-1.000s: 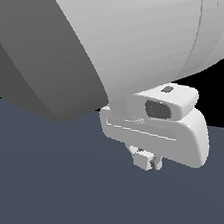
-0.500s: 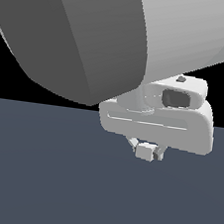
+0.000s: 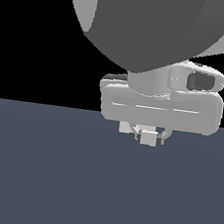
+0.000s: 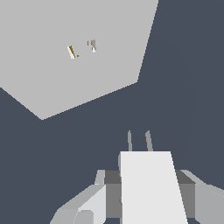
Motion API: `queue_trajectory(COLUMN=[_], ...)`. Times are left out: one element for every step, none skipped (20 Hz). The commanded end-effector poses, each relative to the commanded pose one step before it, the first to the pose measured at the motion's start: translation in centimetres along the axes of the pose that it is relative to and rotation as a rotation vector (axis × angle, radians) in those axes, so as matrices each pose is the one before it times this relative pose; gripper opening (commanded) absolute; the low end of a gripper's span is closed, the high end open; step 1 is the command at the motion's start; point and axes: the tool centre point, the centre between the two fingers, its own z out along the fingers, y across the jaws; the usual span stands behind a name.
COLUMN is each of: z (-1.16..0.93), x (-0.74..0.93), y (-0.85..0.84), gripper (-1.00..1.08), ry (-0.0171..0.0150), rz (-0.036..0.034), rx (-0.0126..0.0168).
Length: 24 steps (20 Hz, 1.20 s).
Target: Plug the charger into the wall socket.
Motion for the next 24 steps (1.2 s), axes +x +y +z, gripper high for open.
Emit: queue_trajectory(z=[-0.525,-0.174,-0.164,-0.154,-0.145,-0.137,-0.129,-0.122,-0.115,-0.109,-0.103,-0.097,-0.092,-0.087,-0.083,-0.078,-0.074,-0.071,-0.067,-0.064,-0.061,-0.058,-0.055,-0.05], x=[0.504,0.173,0.164,0.155,0.147,0.139,0.132,0.125,0.118,0.112,0.106,0.101,0.096,0.091,0.087,0.082,0.078,0.075,0.071,0.068,0.064,0.061,0.058,0.053], y=[-0.018,-0.007,-0.006,-0.005,-0.005,-0.005,-0.005,-0.004,-0.005,-0.005,-0.004,-0.006,-0.005,-0.006,-0.005,-0.006,-0.006,-0.007,-0.008,-0.007,-0.008,-0.01,-0.01,-0.01], gripper=[-1.0,-1.0,-1.0,-1.0,-1.0,-1.0,-1.0,-1.0,-1.0,-1.0,-1.0,-1.0,-1.0,-1.0,-1.0,-1.0,-1.0,-1.0,-1.0,-1.0,-1.0,-1.0,-1.0,-1.0], ry=[0.00272,0.00038,0.00033,0.00028,0.00023,0.00018,0.00014,0.0001,0.00007,0.00003,0.0,-0.00002,-0.00005,-0.00008,-0.0001,-0.00012,-0.00015,-0.00017,-0.0002,-0.00022,-0.00025,-0.00028,-0.00032,-0.00035], rz=[-0.05999,-0.02099,-0.01983,-0.01875,-0.01776,-0.01682,-0.01594,-0.0151,-0.01434,-0.01362,-0.01292,-0.01231,-0.0117,-0.01115,-0.01062,-0.01014,-0.00969,-0.00927,-0.0089,-0.00854,-0.00822,-0.00796,-0.00767,-0.00718], rx=[0.03301,0.01166,0.011,0.01039,0.00983,0.00931,0.00882,0.00837,0.00796,0.00757,0.0072,0.00688,0.00655,0.00627,0.006,0.00576,0.00553,0.00533,0.00515,0.00498,0.00483,0.00472,0.0046,0.00435])
